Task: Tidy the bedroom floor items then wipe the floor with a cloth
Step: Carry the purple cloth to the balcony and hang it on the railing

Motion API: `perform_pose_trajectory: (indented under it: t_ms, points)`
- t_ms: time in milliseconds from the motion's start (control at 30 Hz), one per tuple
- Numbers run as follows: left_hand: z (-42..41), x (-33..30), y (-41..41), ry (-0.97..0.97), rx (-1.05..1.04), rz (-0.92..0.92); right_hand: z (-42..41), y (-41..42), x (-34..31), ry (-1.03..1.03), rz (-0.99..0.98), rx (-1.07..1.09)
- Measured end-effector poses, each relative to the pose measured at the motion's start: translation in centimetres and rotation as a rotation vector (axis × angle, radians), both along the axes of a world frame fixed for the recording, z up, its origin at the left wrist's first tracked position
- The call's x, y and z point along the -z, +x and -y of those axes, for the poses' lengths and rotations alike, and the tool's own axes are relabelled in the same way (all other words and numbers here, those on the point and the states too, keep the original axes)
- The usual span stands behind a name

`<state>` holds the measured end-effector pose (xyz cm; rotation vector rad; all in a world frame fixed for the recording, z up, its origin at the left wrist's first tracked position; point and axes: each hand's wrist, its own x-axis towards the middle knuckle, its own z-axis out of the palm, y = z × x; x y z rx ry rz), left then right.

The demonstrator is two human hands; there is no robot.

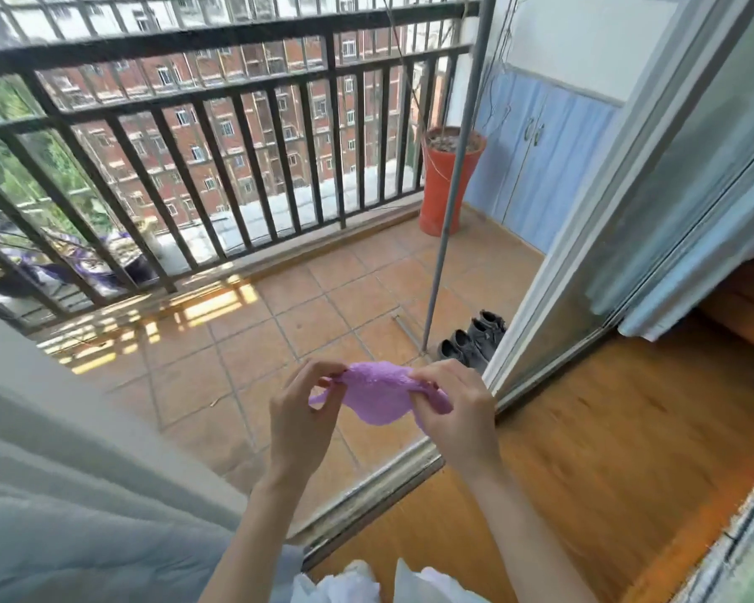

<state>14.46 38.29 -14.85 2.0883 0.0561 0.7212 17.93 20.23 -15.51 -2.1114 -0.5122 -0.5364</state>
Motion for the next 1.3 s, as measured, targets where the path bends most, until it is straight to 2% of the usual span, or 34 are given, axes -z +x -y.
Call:
perform_pose_trajectory:
  t_ms: [333, 500, 733, 900, 1100, 1300]
  points:
    - [-2.2, -0.5, 7.5, 0.06, -0.055, 0.001, -2.5, 8.7, -0.2, 0.053, 0.005, -0.053]
    - [-2.4, -1.9, 12.1, 0.042, -0.141, 0.006, -3.2, 14.8, -1.8, 0.082, 0.035, -0.169]
    - [-1.9, -5.5, 18.2, 0.056, -0.28, 0.148, -3.7, 23.3, -5.5, 0.076, 0.066, -0.325]
    - [-2.4, -7.5, 21.3, 0.207, -0.324, 0.233, -4.3, 28.0, -7.5, 0.05, 0.124, -0.475]
    - [-2.4, -10.2, 23.4, 0.231, -0.373, 0.269, -5.2, 30.9, -9.8, 0.018, 0.066, -0.624]
    - [-3.5, -14.8, 24.4, 0.269, -0.332, 0.29, -6.9, 31.8, -13.6, 0.019, 0.055, -0.733]
